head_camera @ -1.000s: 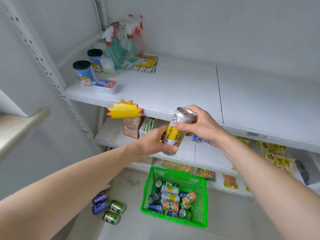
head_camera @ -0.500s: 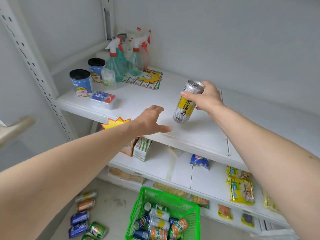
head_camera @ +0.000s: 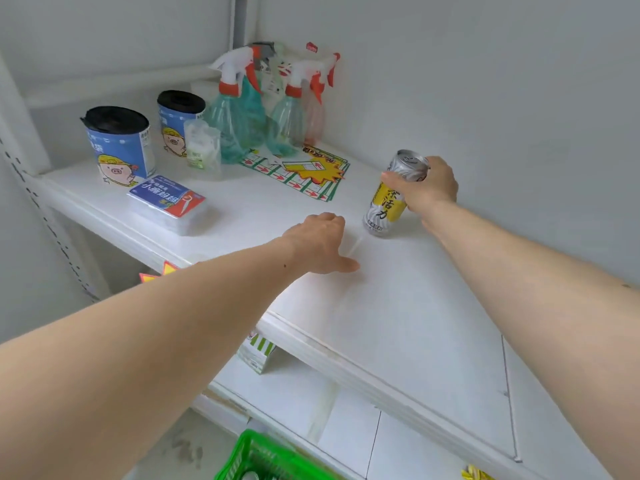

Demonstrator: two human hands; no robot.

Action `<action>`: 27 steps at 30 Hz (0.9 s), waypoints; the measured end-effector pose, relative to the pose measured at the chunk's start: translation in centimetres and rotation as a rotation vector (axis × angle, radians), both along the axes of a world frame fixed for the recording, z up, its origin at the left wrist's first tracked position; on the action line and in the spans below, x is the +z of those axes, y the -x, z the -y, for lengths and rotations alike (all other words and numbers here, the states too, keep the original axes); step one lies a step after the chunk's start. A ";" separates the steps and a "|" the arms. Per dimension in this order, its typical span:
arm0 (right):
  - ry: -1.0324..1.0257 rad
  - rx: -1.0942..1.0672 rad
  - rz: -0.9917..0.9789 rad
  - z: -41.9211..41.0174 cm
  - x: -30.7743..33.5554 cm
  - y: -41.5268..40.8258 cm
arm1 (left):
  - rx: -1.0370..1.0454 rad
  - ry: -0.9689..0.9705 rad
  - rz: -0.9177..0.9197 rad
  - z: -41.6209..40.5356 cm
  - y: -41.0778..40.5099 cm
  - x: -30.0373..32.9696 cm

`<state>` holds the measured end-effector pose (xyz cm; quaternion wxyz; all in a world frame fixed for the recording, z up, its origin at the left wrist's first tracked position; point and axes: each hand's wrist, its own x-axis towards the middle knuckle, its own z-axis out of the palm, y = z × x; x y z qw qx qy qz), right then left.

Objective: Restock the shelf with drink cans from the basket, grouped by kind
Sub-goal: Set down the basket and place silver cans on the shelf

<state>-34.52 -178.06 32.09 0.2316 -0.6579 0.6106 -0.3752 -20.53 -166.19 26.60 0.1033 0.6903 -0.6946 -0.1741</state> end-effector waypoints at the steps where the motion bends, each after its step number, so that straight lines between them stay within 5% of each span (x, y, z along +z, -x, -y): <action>1: 0.005 0.004 -0.007 0.9 -0.1 -0.2 | 0.010 -0.001 0.006 0.8 -0.1 -0.1; 27: -0.053 -0.031 -0.075 10.3 -0.6 -0.3 | 0.002 -0.024 0.122 9.0 -0.3 -1.6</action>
